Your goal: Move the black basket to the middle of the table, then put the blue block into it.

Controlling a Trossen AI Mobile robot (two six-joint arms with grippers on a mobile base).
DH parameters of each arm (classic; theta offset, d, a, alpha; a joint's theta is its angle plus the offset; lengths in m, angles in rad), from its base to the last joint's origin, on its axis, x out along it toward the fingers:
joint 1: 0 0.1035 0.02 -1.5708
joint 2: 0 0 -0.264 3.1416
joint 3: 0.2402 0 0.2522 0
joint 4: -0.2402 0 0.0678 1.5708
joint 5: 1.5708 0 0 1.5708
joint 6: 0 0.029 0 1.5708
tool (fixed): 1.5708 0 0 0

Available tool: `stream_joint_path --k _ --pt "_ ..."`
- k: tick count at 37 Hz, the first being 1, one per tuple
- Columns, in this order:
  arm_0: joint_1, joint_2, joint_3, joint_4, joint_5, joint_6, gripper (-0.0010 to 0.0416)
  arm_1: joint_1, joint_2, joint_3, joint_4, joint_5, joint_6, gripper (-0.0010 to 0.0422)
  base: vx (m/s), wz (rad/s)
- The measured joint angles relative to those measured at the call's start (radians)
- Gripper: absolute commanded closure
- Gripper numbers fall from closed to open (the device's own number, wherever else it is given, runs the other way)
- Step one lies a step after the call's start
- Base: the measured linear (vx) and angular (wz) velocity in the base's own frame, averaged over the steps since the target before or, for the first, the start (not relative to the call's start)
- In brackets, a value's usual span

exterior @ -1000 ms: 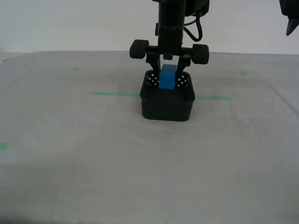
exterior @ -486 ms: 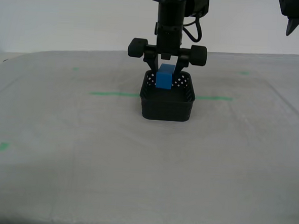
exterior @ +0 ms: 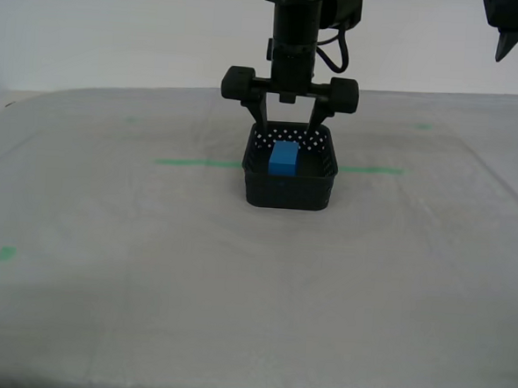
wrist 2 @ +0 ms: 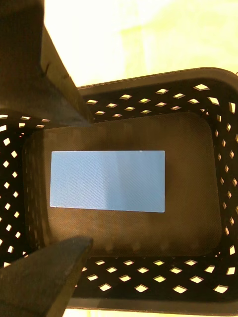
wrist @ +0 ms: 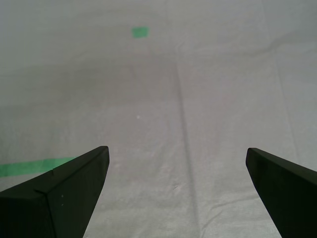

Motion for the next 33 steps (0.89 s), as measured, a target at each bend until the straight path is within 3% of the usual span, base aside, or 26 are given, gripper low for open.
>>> stream_joint_path --k 6,10,17,33 --pt "0.001 0.000 0.000 0.000 0.000 0.000 0.0019 -0.001 -0.001 0.000 -0.001 0.000 0.011 0.0003 0.000 0.000" --pt "0.000 0.000 0.000 0.000 0.000 0.000 0.0018 -0.001 -0.001 0.000 -0.001 0.000 0.018 0.0027 0.000 0.000" --pt "0.001 0.000 0.000 0.000 0.000 0.000 0.0019 -0.001 -0.001 0.000 -0.001 0.006 0.026 0.0015 0.000 0.000" --pt "0.001 0.000 0.000 0.000 0.000 0.000 0.0019 0.008 -0.065 0.000 0.005 -0.001 0.164 0.0012 0.000 0.000"
